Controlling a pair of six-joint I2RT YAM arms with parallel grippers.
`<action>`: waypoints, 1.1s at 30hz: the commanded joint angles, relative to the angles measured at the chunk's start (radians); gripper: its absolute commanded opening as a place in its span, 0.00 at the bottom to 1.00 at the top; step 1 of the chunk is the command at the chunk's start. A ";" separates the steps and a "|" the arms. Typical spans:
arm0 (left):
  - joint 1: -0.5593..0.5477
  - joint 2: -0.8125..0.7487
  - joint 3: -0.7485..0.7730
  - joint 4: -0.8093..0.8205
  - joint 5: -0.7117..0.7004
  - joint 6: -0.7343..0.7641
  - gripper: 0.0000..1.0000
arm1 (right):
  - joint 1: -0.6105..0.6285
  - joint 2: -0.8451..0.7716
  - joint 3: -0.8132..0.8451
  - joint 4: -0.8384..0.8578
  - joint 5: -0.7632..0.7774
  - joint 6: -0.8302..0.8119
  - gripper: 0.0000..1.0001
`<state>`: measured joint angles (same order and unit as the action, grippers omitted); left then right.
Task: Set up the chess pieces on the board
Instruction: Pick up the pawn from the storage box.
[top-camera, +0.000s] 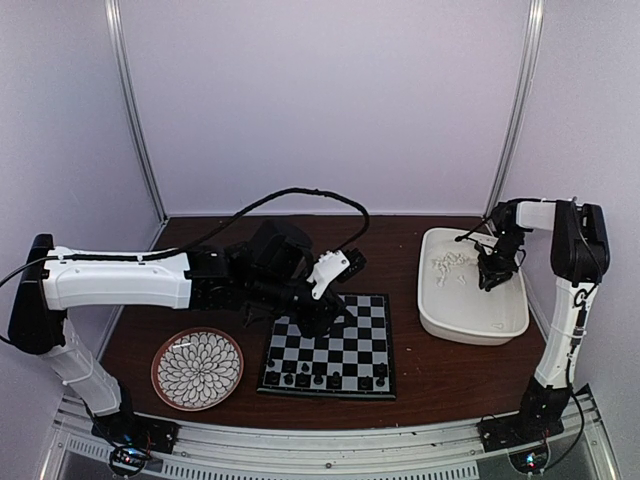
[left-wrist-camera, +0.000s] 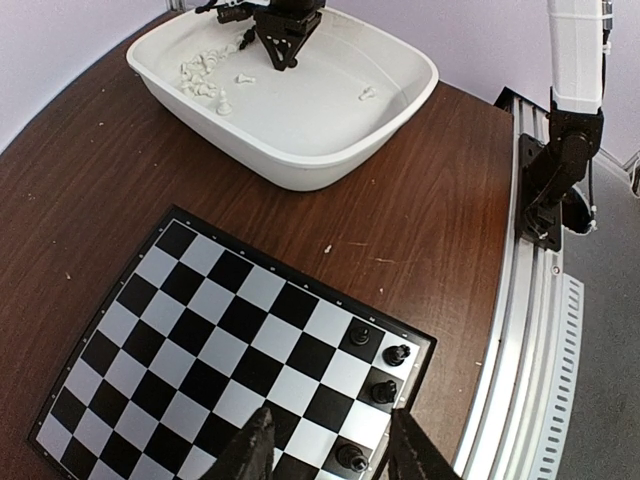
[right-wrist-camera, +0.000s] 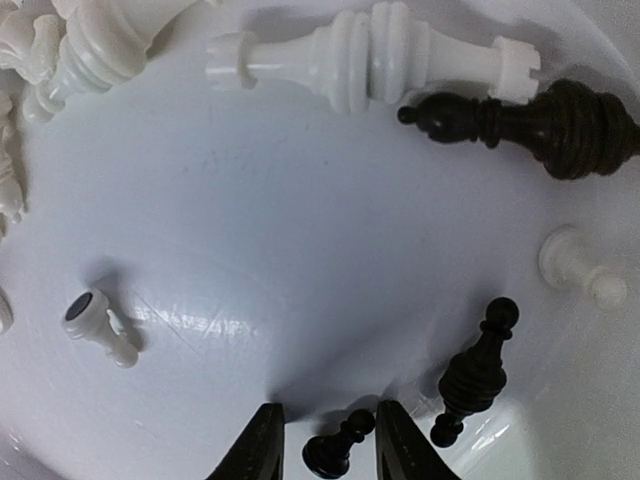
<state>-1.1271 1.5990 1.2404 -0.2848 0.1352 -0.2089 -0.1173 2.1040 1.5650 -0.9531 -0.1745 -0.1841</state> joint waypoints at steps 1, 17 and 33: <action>0.005 -0.011 0.001 0.026 0.002 -0.004 0.40 | 0.006 0.012 -0.021 0.019 0.017 0.011 0.34; 0.006 -0.007 -0.005 0.024 0.007 -0.005 0.40 | -0.005 -0.041 -0.107 0.054 0.089 -0.004 0.29; 0.007 -0.016 -0.007 0.032 -0.008 -0.004 0.40 | -0.010 -0.145 -0.137 0.041 -0.001 -0.022 0.12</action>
<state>-1.1271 1.5990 1.2282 -0.2855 0.1345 -0.2092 -0.1196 2.0396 1.4681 -0.8814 -0.1486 -0.1864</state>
